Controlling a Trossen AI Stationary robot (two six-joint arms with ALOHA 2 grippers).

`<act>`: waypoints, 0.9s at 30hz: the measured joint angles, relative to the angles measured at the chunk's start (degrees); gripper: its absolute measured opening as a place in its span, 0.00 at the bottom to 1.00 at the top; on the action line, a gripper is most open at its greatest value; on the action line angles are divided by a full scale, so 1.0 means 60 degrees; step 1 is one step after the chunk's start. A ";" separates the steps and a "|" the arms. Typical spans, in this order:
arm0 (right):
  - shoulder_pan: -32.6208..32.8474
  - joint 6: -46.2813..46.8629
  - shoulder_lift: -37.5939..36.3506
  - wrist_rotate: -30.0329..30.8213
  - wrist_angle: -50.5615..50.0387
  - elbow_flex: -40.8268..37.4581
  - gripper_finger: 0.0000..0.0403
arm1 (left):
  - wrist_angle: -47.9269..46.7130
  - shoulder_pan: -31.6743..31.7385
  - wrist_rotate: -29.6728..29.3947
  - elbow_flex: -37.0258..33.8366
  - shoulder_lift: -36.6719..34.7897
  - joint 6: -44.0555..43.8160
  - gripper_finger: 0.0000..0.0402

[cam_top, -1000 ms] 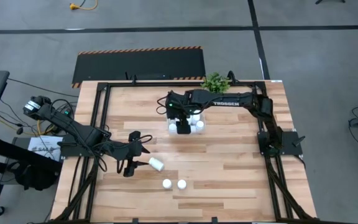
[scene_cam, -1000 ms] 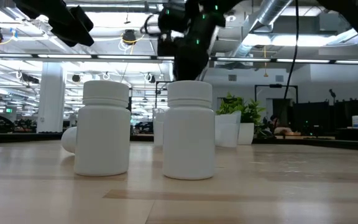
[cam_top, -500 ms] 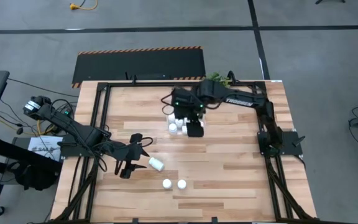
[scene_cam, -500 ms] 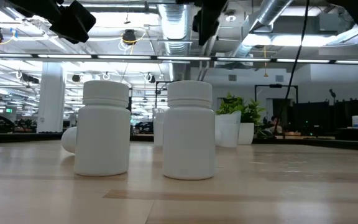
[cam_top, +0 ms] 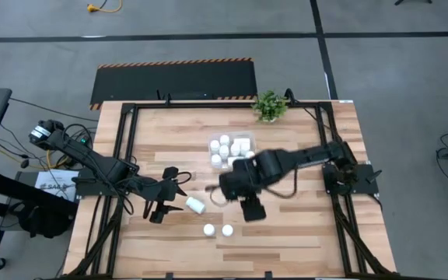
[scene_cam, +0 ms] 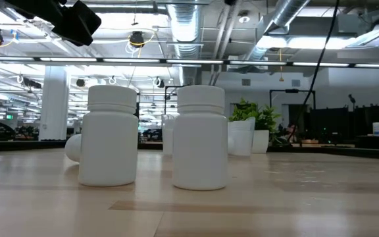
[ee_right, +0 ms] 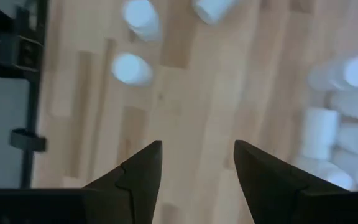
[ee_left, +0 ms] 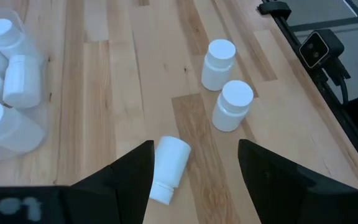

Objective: Pick and place pill bottles into a basket
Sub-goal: Put the white medicine bottle into the transparent bin

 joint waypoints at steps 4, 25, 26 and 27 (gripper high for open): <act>0.0677 0.0683 0.0044 0.0114 0.0887 -0.0282 0.46 | -0.0115 0.0000 0.0218 0.0002 0.0000 0.0338 0.55; 0.1962 0.2097 0.1518 0.2142 0.2696 -0.0318 0.56 | 0.0332 -0.0004 0.1639 0.0004 0.0004 0.3320 0.55; 0.1967 0.1898 0.1516 0.2196 0.2615 -0.0318 0.56 | 0.0358 -0.0004 0.1676 0.0004 0.0004 0.3514 0.55; 0.1967 0.1735 0.1519 0.2211 0.2530 -0.0318 0.56 | 0.0379 -0.0004 0.1690 0.0004 0.0004 0.3714 0.55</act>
